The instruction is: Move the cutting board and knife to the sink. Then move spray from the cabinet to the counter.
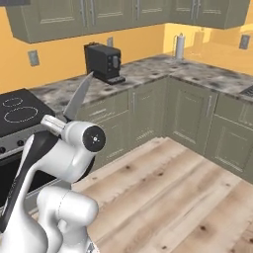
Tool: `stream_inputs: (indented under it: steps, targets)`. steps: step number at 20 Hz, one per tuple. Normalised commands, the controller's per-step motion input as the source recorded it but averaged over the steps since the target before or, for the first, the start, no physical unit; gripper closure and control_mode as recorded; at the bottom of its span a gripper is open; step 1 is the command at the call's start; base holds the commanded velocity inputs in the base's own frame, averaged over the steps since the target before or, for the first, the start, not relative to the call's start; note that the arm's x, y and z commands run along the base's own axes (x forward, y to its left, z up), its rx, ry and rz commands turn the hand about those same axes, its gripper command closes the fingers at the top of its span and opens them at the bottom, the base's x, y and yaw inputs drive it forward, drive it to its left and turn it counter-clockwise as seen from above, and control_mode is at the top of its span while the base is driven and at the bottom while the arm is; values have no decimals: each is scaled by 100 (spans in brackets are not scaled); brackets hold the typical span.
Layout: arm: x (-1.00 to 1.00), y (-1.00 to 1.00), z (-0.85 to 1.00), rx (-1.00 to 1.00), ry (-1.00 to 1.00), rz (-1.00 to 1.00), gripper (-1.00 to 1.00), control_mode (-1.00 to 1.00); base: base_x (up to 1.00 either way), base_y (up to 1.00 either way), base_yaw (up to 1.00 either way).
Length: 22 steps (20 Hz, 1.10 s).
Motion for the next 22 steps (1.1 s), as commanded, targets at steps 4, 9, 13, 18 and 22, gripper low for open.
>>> stream_inputs:
  steps: [4, 9, 13, 18, 22]
  targets:
    - [0, 0, 0, 0, 0, 0, 100, 100, 51, -34, -12]
    - [0, 0, 0, 0, 0, 0, 100, 100, 44, -24, -29]
    - [0, 0, 0, 0, 0, 0, 100, 100, 40, -22, -34]
    - [0, 0, 0, 0, 0, 0, 100, 100, 43, -22, -31]
    - [0, 0, 0, 0, 0, 0, 100, 100, 50, -22, -23]
